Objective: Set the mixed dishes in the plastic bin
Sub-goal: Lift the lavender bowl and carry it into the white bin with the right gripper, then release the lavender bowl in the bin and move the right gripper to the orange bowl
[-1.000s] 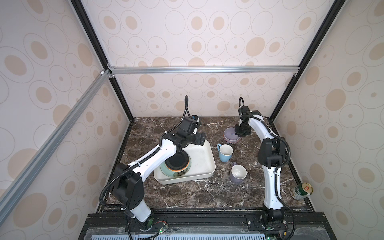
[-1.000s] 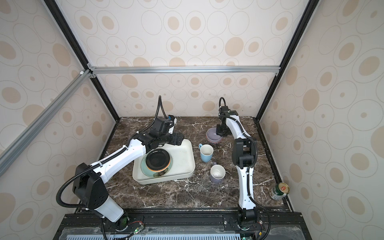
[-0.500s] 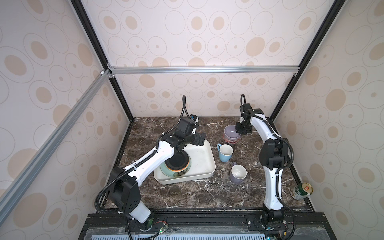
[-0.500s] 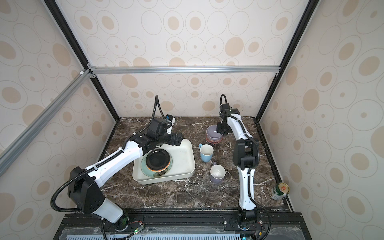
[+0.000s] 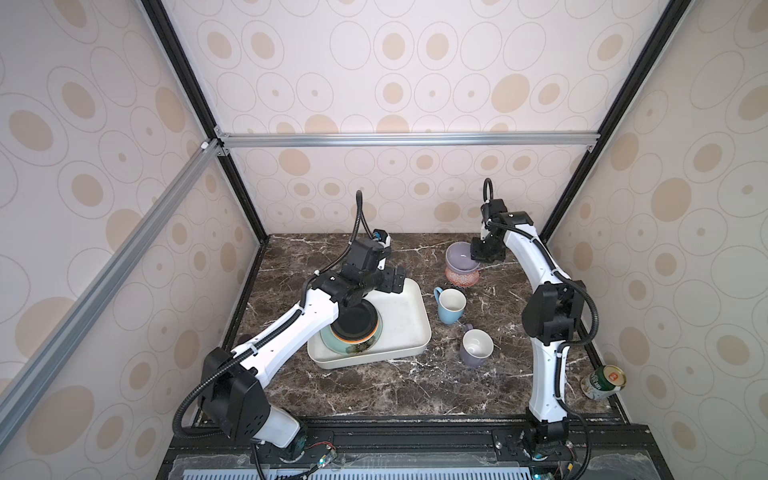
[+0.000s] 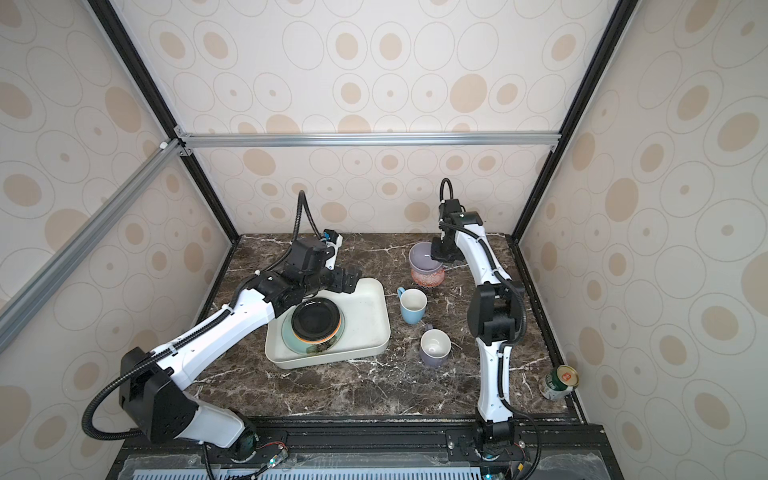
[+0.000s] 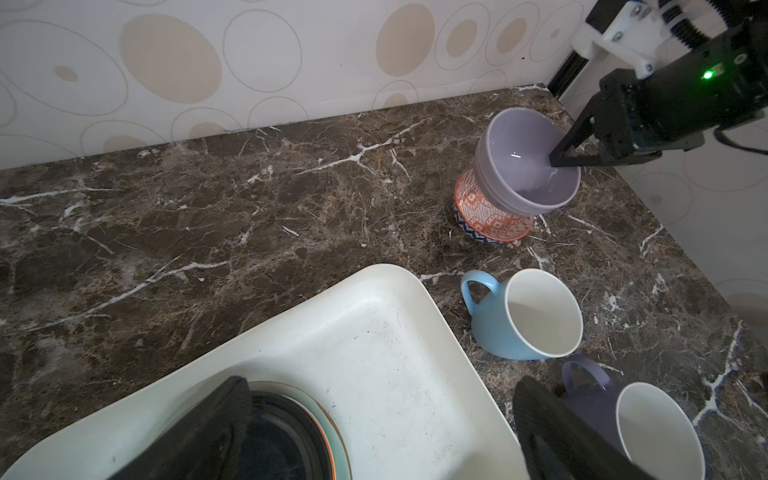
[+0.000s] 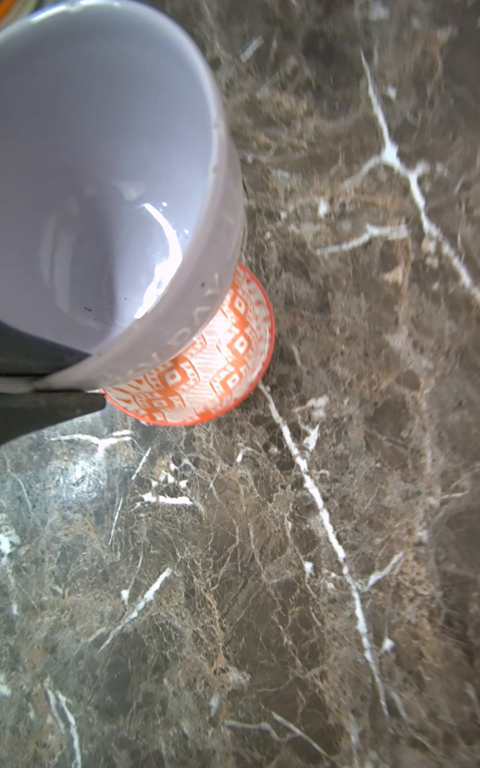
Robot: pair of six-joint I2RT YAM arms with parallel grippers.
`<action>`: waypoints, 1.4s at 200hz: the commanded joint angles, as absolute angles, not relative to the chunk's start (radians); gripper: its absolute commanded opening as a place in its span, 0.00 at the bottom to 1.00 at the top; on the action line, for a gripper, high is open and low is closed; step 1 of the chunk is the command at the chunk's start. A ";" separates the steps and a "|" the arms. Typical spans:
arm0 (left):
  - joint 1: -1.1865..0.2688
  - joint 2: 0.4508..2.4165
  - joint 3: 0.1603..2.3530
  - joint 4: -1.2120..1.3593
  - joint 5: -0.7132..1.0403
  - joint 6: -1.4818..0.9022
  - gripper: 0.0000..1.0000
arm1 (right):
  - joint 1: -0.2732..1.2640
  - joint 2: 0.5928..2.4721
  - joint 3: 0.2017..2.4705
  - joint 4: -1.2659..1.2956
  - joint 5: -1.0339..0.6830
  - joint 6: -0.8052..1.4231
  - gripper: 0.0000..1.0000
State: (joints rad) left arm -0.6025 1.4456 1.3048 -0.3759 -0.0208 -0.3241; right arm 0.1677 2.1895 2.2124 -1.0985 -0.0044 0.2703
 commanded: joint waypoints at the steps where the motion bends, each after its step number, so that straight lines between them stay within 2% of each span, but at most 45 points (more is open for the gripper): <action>1: -0.609 1.373 1.266 -0.376 -0.063 -0.319 0.99 | 0.229 2.103 2.239 -1.118 -0.028 0.256 0.00; 60: -0.606 1.159 1.123 -0.424 -0.136 -0.354 0.99 | 0.451 2.086 2.165 -1.067 -0.017 0.272 0.00; 111: -0.605 1.002 1.070 -0.495 -0.191 -0.360 0.99 | 0.587 2.210 2.191 -1.051 -0.010 0.288 0.00; 221: -0.602 1.000 1.037 -0.496 -0.191 -0.352 0.99 | 0.602 2.399 2.290 -1.061 -0.006 0.293 0.00; 267: -0.603 1.030 1.039 -0.473 -0.184 -0.350 0.99 | 0.601 2.417 2.346 -1.070 0.029 0.273 0.10; 280: -0.600 1.037 1.039 -0.467 -0.181 -0.351 0.99 | 0.600 2.414 2.357 -1.076 0.035 0.268 0.17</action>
State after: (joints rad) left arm -0.6022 1.0294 1.0264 -0.4866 -0.1776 -0.3542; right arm 0.6037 2.4142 2.3032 -1.0920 0.0032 0.2768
